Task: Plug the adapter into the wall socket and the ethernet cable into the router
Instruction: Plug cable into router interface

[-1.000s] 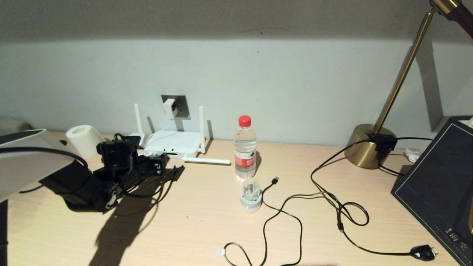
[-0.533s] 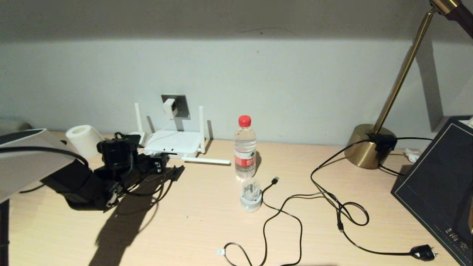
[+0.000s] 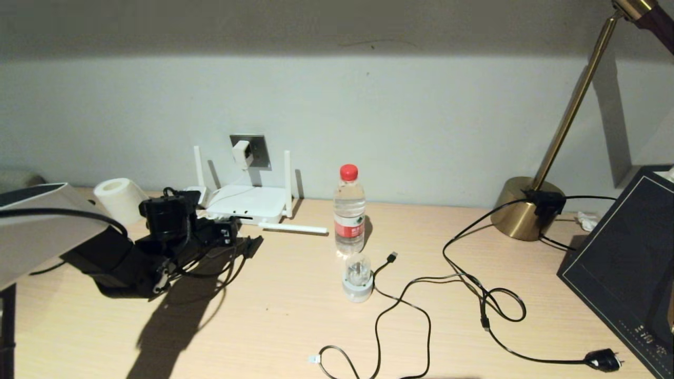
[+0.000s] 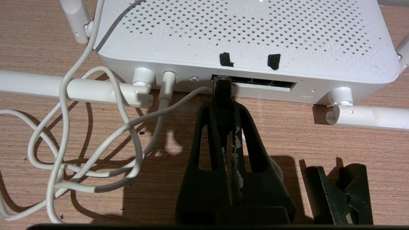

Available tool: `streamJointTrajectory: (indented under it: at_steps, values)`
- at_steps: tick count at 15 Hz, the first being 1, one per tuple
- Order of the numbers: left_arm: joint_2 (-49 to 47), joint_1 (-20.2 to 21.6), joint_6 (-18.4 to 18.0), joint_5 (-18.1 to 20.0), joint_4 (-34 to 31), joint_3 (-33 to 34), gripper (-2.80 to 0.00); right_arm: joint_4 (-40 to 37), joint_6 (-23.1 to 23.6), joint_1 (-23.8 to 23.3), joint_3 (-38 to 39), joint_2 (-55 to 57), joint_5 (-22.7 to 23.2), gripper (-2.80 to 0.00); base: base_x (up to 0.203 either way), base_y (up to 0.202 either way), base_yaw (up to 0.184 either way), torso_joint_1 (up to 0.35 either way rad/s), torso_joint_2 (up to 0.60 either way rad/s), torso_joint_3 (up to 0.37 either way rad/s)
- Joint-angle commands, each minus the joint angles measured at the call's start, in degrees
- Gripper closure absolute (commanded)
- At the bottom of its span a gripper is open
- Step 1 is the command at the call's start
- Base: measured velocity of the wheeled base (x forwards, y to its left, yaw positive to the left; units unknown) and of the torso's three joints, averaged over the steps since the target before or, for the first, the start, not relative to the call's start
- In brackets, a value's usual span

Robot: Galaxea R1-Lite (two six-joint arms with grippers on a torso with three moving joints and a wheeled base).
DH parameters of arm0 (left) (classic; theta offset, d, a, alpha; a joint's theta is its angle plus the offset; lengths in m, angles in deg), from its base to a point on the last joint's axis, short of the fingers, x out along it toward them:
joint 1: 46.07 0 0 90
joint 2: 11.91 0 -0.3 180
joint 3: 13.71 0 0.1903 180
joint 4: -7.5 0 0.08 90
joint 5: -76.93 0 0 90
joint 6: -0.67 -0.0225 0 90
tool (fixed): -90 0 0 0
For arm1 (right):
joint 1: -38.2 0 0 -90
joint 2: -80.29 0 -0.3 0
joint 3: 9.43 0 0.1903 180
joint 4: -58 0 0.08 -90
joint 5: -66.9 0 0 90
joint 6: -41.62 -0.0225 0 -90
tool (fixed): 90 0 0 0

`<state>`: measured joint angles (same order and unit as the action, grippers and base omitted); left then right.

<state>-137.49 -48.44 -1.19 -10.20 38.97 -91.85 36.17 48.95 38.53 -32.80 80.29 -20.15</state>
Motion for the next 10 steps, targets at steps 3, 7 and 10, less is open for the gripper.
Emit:
streamJointTrajectory:
  at_steps: [3, 7, 10]
  values:
    - [-0.55, -0.01, 0.02, 0.04, 0.35, -0.48, 0.00, 0.05, 0.06, 0.02, 0.70, 0.09, 0.04, 0.00, 0.000, 0.000, 0.000, 0.000, 0.00, 0.000]
    - [-1.25, 0.17, -0.07, 0.12, 0.26, -1.30, 0.00, 0.05, 0.06, 0.02, 0.70, 0.09, 0.04, 0.00, 0.000, 0.000, 0.000, 0.000, 0.00, 0.000]
    - [-1.75, 0.17, -0.07, 0.17, 0.26, -1.75, 0.00, 0.05, 0.06, 0.02, 0.70, 0.09, 0.04, 0.00, 0.000, 0.000, 0.000, 0.000, 0.00, 0.000]
